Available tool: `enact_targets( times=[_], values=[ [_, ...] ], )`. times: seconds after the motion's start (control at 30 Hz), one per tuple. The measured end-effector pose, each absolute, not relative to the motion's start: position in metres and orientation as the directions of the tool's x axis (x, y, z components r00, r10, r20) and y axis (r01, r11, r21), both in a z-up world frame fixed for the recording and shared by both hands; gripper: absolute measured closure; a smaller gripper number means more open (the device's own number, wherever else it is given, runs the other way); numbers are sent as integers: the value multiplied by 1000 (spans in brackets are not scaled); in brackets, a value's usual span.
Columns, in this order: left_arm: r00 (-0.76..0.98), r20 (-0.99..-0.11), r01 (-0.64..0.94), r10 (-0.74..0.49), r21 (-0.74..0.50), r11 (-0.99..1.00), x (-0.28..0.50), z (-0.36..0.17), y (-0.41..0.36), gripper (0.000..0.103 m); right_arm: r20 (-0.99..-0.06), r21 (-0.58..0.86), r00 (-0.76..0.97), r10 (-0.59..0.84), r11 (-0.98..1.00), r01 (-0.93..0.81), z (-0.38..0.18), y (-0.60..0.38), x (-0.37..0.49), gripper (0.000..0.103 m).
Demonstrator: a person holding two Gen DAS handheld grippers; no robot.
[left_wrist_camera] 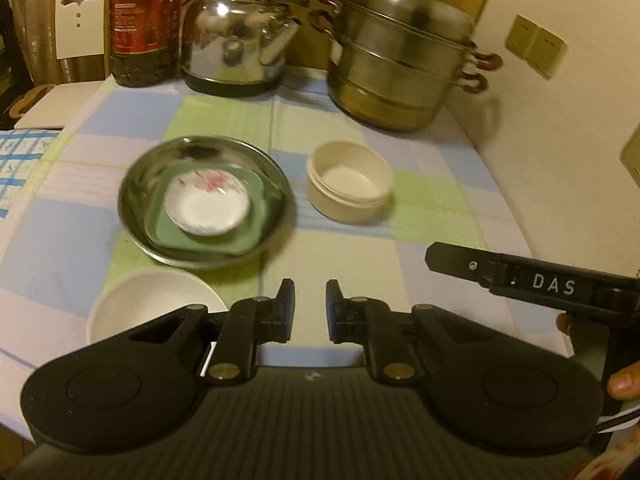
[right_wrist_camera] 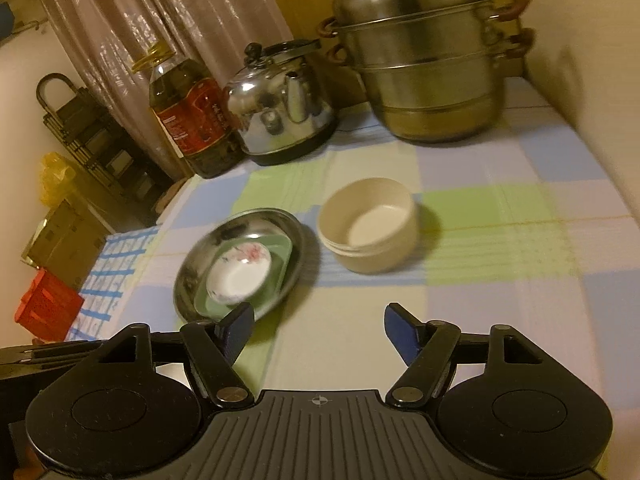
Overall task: Organize plates and bowls
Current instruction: 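Withdraw the open left gripper from the stacked plates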
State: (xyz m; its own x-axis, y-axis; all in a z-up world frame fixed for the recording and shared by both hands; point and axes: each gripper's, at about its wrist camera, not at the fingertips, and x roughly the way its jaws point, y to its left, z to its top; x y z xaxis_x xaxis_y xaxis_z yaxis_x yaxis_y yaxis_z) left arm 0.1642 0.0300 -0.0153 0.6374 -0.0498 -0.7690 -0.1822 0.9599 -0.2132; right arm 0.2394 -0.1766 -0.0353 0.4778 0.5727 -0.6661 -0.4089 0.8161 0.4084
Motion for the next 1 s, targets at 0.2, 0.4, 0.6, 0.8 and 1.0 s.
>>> enact_targets(
  times=[0.2, 0.4, 0.6, 0.8, 1.0],
  values=[
    [629, -774, -162, -71, -220, 962, 143, -17, -7, 89, -683, 393, 476, 553, 828, -399, -33, -213, 216, 30],
    [627, -774, -146, -86, -226, 963, 128, -19, -43, 89, -708, 346, 469, 529, 838, -423, -34, -240, 193, 29],
    [628, -773, -156, -85, -232, 960, 117, -21, -67, 89, -733, 330, 452, 508, 847, -417, -40, -263, 184, 29],
    [622, -779, -169, -76, -228, 959, 112, -21, -76, 89, -754, 324, 434, 492, 854, -406, -47, -276, 183, 29],
    [610, -790, -176, -64, -214, 961, 117, -23, -75, 89, -775, 315, 422, 470, 867, -387, -56, -275, 188, 29]
  ],
)
